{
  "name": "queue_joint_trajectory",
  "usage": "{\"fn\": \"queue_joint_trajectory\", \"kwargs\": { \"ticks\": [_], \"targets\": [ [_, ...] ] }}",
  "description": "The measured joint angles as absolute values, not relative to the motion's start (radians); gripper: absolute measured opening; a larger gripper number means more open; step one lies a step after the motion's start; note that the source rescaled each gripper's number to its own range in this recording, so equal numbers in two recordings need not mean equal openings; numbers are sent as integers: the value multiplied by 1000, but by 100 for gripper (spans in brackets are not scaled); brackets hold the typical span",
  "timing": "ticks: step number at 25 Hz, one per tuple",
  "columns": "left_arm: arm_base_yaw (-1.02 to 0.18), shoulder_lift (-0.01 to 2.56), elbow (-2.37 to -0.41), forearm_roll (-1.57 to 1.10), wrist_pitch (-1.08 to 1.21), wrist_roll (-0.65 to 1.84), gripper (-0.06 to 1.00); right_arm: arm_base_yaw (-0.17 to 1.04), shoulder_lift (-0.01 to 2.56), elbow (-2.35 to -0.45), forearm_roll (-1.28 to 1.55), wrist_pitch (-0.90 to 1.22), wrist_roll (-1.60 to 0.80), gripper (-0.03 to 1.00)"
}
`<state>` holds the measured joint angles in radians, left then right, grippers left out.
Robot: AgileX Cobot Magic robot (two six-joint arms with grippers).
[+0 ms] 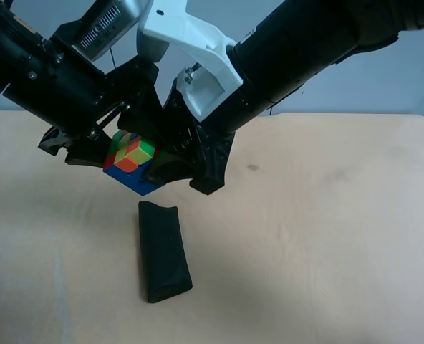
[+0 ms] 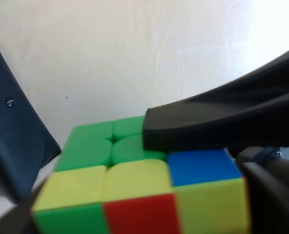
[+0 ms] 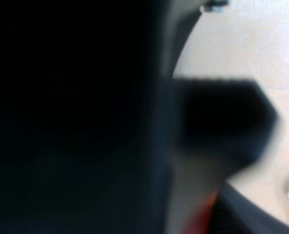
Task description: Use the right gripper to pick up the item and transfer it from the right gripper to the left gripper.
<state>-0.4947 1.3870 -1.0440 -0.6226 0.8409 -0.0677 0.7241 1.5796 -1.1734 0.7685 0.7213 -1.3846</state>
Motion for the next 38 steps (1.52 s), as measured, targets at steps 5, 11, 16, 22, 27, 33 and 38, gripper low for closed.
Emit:
{"fn": "queue_joint_trajectory", "kwargs": {
  "ticks": [5,11,16,22,27,33,38],
  "targets": [
    [-495,1388,-1044,-623,840,-76,1,724,1580,-1173,767,719,-1383,1],
    [-495,1388,-1044,-623,840,-77,1,724,1580,-1173,767,720,-1383,1],
    [-495,1388,-1044,-625,840,-73,1,724,1580,-1173,769,720,-1384,77],
    [-495,1388,-1044,-639,840,-73,1,724,1580,-1173,769,700,-1366,99],
    [-495,1388,-1044,-645,840,-73,1,724,1534,-1173,739,709,-1351,100],
    [-495,1388,-1044,-646,840,-72,0,724,1422,-1173,604,790,-1199,100],
    [-495,1388,-1044,-648,840,-72,0,724,1344,-1173,443,923,-1028,100]
  ]
}}
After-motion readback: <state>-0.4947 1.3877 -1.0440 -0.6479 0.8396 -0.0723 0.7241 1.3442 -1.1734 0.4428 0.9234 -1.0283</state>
